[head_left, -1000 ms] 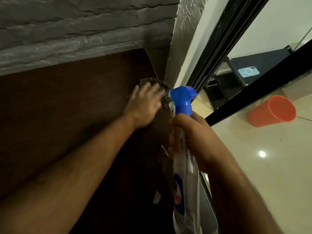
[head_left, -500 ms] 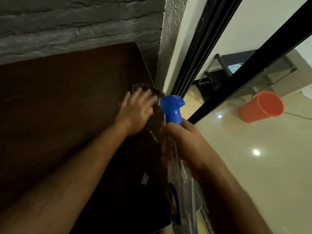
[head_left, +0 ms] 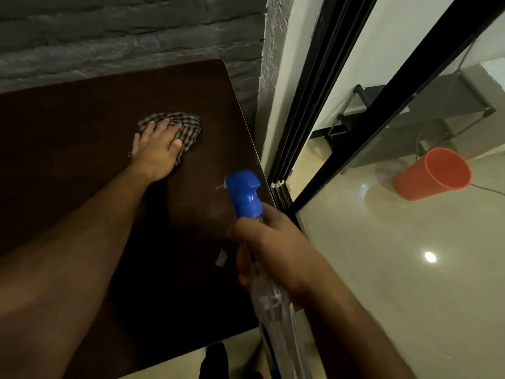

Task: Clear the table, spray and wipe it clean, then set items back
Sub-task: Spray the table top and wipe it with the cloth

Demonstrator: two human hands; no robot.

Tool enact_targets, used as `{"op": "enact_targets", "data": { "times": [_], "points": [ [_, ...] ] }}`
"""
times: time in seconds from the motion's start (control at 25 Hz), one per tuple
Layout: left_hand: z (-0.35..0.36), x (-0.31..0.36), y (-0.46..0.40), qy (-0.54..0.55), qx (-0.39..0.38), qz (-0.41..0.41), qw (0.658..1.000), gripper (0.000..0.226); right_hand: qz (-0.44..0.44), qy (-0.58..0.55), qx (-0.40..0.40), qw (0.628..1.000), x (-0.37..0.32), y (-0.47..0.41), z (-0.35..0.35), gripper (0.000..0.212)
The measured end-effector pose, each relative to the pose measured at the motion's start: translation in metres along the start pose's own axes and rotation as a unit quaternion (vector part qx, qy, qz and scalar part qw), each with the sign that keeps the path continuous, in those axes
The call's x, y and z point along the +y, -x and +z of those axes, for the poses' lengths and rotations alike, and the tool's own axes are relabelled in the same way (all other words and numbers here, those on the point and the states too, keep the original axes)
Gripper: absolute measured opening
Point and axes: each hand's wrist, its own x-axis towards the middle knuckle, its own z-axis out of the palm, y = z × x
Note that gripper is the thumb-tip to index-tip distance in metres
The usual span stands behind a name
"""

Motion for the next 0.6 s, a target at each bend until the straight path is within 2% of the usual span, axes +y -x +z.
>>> {"op": "enact_targets", "data": {
  "times": [0.12, 0.32, 0.44, 0.6],
  "points": [
    [0.003, 0.003, 0.019, 0.006, 0.007, 0.008, 1.0, 0.047, 0.02, -0.01, -0.021, 1.0, 0.013, 0.005, 0.009, 0.026],
    [0.016, 0.026, 0.051, 0.016, 0.023, 0.007, 1.0, 0.047, 0.038, -0.012, 0.057, 0.998, 0.024, 0.016, -0.004, 0.021],
    [0.022, 0.035, 0.07, 0.029, 0.013, 0.033, 0.999, 0.047, 0.024, -0.012, 0.088, 0.996, 0.02, 0.014, -0.015, 0.021],
    [0.027, 0.024, 0.09, 0.017, 0.005, 0.043, 0.999, 0.047, 0.012, -0.017, 0.058, 0.998, 0.019, 0.01, -0.007, 0.019]
  ]
}}
